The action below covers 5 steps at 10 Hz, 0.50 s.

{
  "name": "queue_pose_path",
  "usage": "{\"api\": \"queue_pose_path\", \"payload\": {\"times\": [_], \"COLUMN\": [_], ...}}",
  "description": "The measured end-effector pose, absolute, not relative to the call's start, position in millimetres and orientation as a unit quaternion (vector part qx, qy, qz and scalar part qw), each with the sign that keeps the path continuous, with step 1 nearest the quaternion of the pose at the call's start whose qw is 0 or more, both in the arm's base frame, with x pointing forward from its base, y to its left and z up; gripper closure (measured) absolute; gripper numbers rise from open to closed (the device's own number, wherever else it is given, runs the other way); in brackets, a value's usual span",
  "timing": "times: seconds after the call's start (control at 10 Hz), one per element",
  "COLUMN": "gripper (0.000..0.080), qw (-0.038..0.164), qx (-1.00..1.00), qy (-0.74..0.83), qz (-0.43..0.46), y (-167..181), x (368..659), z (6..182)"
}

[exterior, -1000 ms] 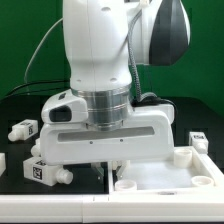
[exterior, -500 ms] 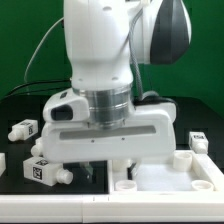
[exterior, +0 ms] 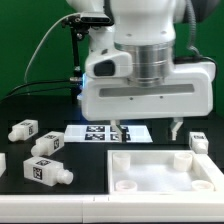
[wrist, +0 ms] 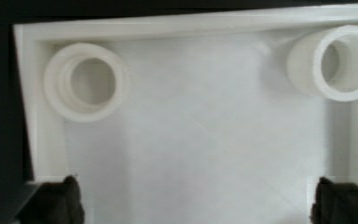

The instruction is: Assemble square table

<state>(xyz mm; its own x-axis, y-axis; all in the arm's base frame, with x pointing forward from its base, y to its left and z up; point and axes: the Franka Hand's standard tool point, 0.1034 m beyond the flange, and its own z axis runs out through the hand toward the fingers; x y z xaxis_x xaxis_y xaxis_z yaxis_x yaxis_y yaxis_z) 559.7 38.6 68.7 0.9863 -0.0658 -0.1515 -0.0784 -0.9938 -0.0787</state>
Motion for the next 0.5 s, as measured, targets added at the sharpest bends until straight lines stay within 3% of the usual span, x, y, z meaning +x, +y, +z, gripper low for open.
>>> {"api": "queue_pose_path", "payload": {"times": [0.2,0.4,0.5], "gripper": [0.0151,0.0151,0.0151], "qw": [0.042,0.041,0.040], "qx": [-0.996,-0.995,-0.996], "qy": [0.036,0.051,0.057], "qz": [0.075,0.069,0.061], "y": [42.0,78.6,108.3], "x": [558.8,533.2,507.4], "z": [68.7,70.5,67.7]}}
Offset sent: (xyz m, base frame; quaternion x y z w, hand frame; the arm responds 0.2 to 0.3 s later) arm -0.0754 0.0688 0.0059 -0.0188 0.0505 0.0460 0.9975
